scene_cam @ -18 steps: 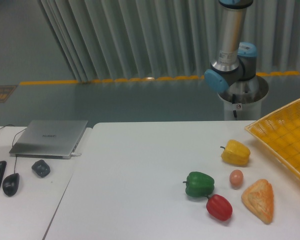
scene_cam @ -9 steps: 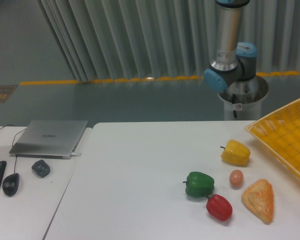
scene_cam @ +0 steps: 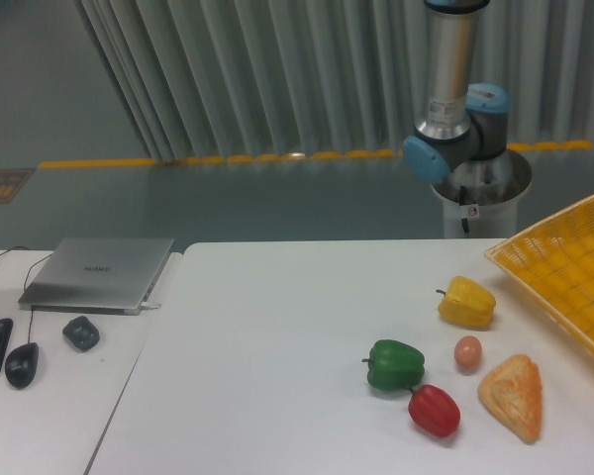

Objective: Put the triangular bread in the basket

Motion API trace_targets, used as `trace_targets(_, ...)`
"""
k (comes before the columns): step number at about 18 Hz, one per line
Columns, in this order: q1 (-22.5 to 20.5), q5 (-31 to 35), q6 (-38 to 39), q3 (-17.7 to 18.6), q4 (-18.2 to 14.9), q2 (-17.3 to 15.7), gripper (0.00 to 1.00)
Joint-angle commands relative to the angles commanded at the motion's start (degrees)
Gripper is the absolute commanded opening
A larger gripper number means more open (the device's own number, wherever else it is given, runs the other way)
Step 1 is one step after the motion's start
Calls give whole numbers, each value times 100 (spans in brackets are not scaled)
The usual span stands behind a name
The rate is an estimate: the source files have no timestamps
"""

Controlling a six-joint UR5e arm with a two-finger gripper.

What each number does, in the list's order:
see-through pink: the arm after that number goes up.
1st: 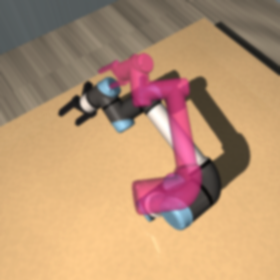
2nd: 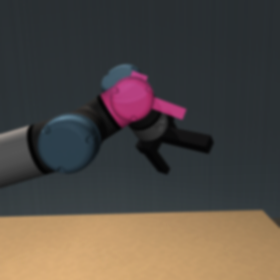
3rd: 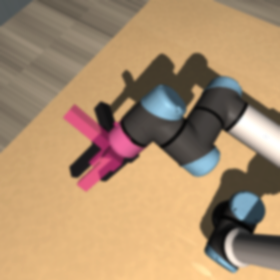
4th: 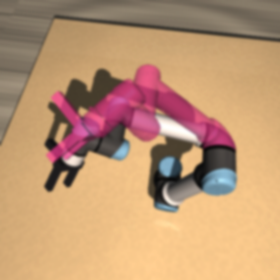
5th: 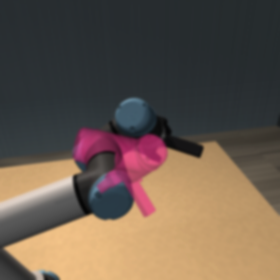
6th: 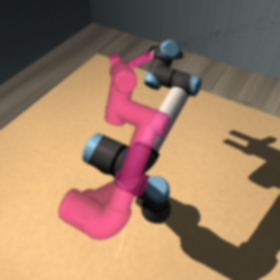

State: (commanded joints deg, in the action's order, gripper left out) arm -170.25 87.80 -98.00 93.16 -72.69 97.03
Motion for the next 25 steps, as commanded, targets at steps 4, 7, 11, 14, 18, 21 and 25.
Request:
trace_targets(4,88,17,167,105,53,-123,100)
trace_targets(7,158,-148,229,219,44,-176,100)
trace_targets(11,193,-825,587,360,36,-465,100)
trace_targets(14,771,-923,1912,299,18,-545,100)
trace_targets(18,1387,-879,2881,255,-8,-607,100)
trace_targets(21,1765,-844,3549,264,26,-537,100)
trace_targets(25,2179,-844,4480,-8,114,-107,100)
